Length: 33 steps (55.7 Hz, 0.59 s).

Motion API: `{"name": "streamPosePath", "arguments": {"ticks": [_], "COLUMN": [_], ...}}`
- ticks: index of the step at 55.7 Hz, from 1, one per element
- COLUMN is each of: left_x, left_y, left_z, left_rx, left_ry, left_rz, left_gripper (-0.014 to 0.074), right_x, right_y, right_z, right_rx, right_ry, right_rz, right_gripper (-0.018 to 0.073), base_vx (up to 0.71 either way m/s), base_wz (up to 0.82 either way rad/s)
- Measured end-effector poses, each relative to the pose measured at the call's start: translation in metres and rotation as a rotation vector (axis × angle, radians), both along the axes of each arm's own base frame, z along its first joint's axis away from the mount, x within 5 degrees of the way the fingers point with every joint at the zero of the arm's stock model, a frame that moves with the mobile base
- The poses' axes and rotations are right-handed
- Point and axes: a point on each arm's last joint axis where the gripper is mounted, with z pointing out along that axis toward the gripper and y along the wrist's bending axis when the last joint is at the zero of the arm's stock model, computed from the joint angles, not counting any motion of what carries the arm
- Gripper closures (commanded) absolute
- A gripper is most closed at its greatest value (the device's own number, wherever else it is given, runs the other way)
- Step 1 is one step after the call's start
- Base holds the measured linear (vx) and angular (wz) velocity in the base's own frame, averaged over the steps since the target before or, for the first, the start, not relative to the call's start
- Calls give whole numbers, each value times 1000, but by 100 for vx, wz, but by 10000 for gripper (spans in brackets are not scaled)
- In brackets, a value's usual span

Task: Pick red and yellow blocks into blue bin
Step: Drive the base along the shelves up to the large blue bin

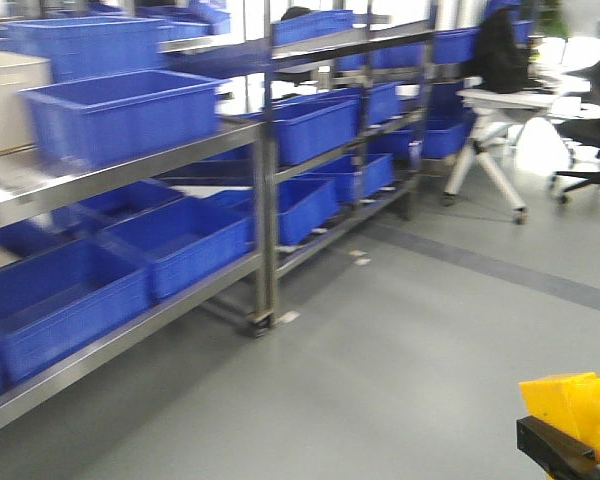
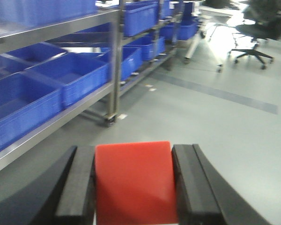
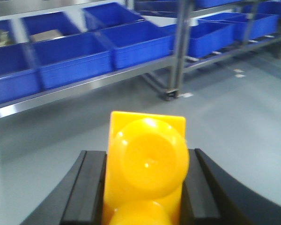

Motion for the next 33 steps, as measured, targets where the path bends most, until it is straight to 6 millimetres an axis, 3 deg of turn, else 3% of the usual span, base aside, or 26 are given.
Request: {"name": "streamPosePath", "arguments": {"ticks": [33], "left_x": [0], "left_y": [0], "left_z": [0], "left_rx": [0], "left_ry": [0], "left_rz": [0], "left_gripper": [594], "right_x": [0], "right_y": [0], "right_z": [0], "right_rx": [0], "right_ry": [1], "right_rz": [0], "right_gripper": [570], "base_vx": [60], "base_wz": [-30]}}
